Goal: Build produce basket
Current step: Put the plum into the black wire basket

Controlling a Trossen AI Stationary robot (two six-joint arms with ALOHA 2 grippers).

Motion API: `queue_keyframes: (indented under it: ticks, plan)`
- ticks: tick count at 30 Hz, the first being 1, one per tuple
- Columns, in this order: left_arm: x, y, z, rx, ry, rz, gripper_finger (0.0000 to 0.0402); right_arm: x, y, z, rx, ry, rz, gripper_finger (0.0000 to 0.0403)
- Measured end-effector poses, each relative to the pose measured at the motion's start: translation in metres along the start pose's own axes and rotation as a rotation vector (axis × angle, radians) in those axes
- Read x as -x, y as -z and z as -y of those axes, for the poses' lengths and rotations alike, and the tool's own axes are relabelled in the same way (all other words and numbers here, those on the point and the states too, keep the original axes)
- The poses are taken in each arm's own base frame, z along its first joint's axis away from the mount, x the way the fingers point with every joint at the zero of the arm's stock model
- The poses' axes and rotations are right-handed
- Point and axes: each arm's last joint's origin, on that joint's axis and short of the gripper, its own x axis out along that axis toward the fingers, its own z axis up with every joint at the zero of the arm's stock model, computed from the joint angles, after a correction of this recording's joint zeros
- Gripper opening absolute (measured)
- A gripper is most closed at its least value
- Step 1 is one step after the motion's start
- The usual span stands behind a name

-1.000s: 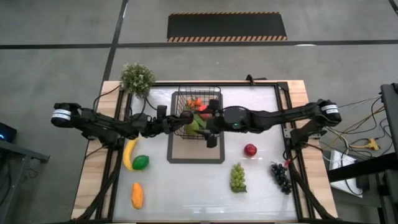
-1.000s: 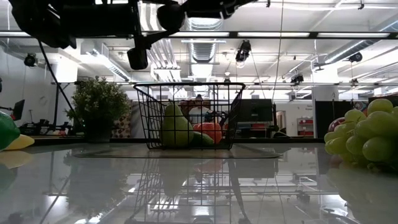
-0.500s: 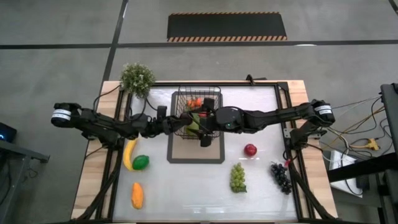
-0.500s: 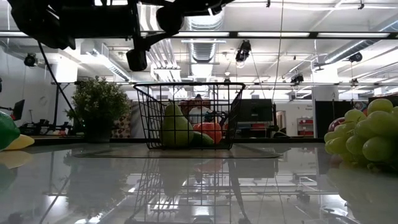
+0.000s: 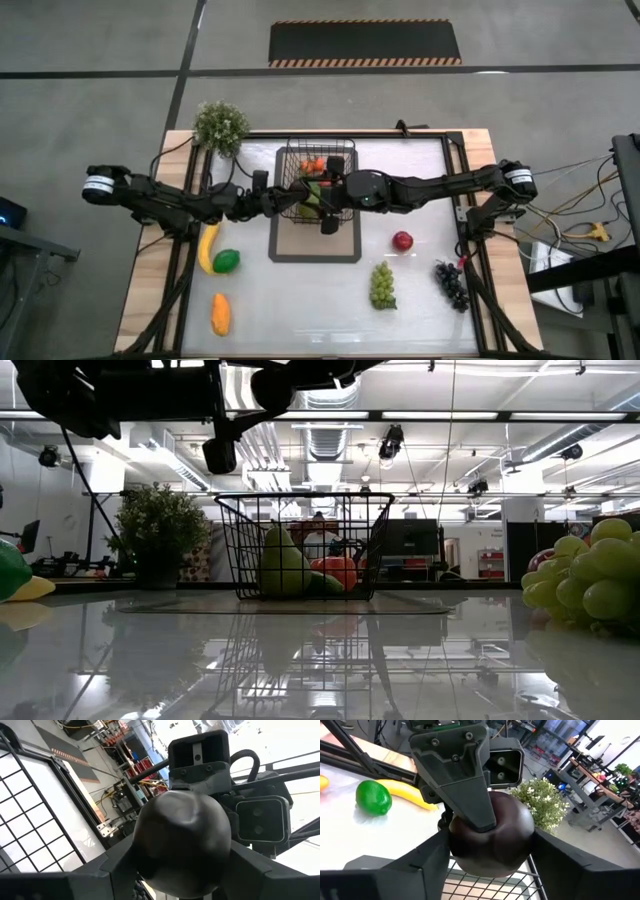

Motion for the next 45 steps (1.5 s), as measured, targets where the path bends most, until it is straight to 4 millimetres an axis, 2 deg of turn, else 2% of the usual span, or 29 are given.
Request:
queue_keyframes:
  ticks: [3, 6, 13, 17, 31, 37, 41, 45]
  plan:
    - [0.000, 0.000, 0.000, -0.018, 0.004, -0.004, 0.0213, 0.000, 0.000, 0.000, 0.009, -0.003, 0.001, 0.0220]
    - [0.000, 0.000, 0.000, -0.021, 0.007, -0.010, 0.0226, 0.000, 0.000, 0.000, 0.007, -0.004, 0.001, 0.0221]
    - [0.000, 0.000, 0.001, -0.049, 0.018, -0.020, 0.0296, 0.000, 0.000, 0.000, -0.018, -0.013, 0.002, 0.0227]
    - [0.001, -0.001, 0.002, -0.105, 0.029, -0.026, 0.0321, -0.001, 0.002, 0.003, -0.071, -0.004, -0.005, 0.0227]
    - [0.005, -0.019, 0.005, -0.453, 0.016, 0.063, 0.0325, 0.000, 0.012, 0.020, -0.343, 0.039, -0.078, 0.0228]
    - [0.004, -0.024, 0.007, -0.546, 0.023, 0.101, 0.0325, 0.006, 0.013, 0.021, -0.397, 0.034, -0.102, 0.0228]
    - [0.005, -0.024, 0.006, -0.584, 0.016, 0.097, 0.0325, 0.011, 0.011, 0.029, -0.444, 0.053, -0.099, 0.0228]
    - [0.007, -0.026, 0.009, -0.618, 0.020, 0.107, 0.0325, 0.009, 0.023, 0.036, -0.524, 0.074, -0.181, 0.0228]
